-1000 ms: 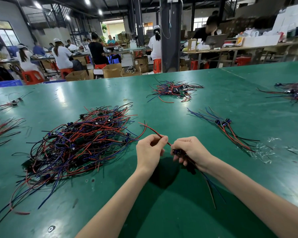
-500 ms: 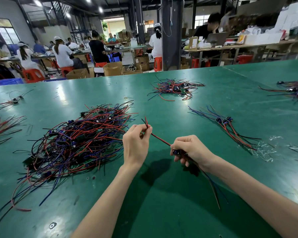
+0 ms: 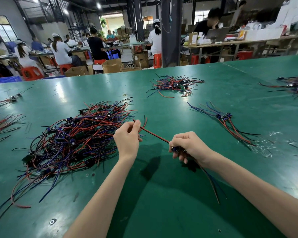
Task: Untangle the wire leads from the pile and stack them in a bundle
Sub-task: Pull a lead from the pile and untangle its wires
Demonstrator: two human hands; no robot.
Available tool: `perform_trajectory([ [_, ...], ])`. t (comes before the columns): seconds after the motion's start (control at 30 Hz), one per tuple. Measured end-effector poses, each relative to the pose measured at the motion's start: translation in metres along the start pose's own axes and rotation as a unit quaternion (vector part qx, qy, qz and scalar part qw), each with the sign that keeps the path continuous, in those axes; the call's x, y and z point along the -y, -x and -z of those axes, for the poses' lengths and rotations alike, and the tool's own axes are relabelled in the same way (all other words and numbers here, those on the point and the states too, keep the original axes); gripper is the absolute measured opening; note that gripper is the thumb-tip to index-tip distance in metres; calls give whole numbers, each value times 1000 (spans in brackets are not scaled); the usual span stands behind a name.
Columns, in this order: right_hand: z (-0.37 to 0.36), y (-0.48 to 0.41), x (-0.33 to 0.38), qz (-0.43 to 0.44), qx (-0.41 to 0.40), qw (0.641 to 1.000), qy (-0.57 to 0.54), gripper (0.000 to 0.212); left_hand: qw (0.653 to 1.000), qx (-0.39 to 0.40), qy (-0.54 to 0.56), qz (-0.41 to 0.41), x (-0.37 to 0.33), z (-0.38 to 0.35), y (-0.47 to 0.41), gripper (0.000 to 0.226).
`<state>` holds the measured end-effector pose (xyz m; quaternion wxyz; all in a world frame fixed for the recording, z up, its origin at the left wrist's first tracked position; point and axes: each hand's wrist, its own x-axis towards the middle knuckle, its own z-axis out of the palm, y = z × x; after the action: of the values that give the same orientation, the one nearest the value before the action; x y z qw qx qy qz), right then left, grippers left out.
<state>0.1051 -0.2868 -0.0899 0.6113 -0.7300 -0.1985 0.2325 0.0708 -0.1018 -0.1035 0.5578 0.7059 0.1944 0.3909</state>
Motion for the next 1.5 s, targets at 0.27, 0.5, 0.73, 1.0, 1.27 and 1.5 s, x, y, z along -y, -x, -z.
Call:
perform_trajectory([
  [0.27,8,-11,-3,-9,-37,999,0,27,963,-23,-131,-234,-2,4,1,7],
  [0.5,5,-14,-7,9,-51,999,16,27,995,-25,-42,-88,-3,3,0,12],
  [0.73,7,-17,-9,11,-46,999,25,26,998,-19,-25,-48,-3,4,-4,15],
  [1.0,10,-26,-13,9,-35,999,4,22,997,-20,-57,-56,9,-1,-12,16],
  [1.27,11,-26,-14,18,-38,999,3,20,1000,-2,-5,-20,15,-5,-14,18],
  [1.5,11,-22,-14,21,-35,999,4,20,1000,-2,2,-27,15,-6,-14,18],
])
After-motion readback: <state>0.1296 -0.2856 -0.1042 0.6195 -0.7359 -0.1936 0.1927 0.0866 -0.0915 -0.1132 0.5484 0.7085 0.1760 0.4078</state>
